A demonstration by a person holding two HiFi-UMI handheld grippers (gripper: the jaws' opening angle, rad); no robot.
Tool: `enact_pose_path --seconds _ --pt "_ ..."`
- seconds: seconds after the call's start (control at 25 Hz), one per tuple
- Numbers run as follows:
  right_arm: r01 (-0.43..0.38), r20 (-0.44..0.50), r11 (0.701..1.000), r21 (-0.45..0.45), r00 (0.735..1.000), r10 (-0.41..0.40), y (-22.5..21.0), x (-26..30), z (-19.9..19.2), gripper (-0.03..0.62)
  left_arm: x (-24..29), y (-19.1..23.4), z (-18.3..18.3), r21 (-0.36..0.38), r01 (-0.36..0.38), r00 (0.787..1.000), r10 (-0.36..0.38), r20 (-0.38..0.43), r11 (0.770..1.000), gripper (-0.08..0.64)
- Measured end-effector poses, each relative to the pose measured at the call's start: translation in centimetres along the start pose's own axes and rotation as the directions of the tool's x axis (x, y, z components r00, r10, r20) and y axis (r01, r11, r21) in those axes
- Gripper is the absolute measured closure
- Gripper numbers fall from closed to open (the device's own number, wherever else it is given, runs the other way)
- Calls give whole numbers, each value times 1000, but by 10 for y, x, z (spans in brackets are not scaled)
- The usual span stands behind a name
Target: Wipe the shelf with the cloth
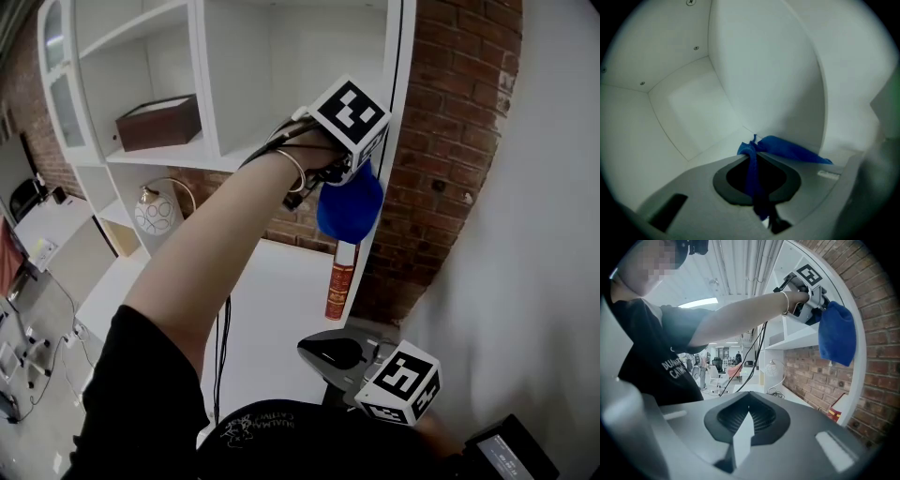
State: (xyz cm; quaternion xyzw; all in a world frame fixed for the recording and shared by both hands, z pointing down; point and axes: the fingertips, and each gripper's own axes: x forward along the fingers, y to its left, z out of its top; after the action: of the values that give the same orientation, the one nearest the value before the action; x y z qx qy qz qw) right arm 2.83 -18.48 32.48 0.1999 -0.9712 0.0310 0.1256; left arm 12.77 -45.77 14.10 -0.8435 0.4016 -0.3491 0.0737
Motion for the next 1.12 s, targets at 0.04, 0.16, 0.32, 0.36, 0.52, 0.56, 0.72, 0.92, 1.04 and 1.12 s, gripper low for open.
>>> enact_pose_path --seconds 0.04,0.16,0.32,0.36,0.52,0.56,0.72,0.92,1.04,1.12 --pt "2 1 1000 -1 1000 -2 0 -1 0 583 0 -1 1 4 1 1000 -1 1 1000 543" --pt "10 0 1000 2 1000 -10 -1 -3 -1 583 -1 -1 2 10 1 1000 -1 6 1000 543" --pt "9 -27 1000 2 1000 -9 1 -6 -5 583 -1 -1 2 10 34 999 -34 31 999 540" --pt "9 -36 1000 -4 999 -9 2 -7 -6 583 -3 1 3 7 41 998 -41 47 999 538" --pt "-3 -64 1000 -13 998 2 5 -5 -6 583 -13 46 -16 -62 -44 996 48 71 997 537" --pt "-11 -67 1000 -13 998 10 5 -3 -6 583 -16 61 -26 -97 -65 996 70 54 993 537" --pt "-66 -78 998 -25 995 64 13 9 -6 583 -31 101 -63 -163 -148 989 146 -23 975 537" --pt "-115 -81 993 -30 990 113 21 18 -5 583 -40 112 -86 -123 -206 978 200 -61 971 538" --pt "-136 -78 991 -19 988 134 23 21 -6 583 -40 109 -83 -157 -199 980 199 -21 967 541" --pt "-147 -79 989 -22 986 145 25 23 -6 583 -38 100 -79 -190 -140 990 144 8 972 541"
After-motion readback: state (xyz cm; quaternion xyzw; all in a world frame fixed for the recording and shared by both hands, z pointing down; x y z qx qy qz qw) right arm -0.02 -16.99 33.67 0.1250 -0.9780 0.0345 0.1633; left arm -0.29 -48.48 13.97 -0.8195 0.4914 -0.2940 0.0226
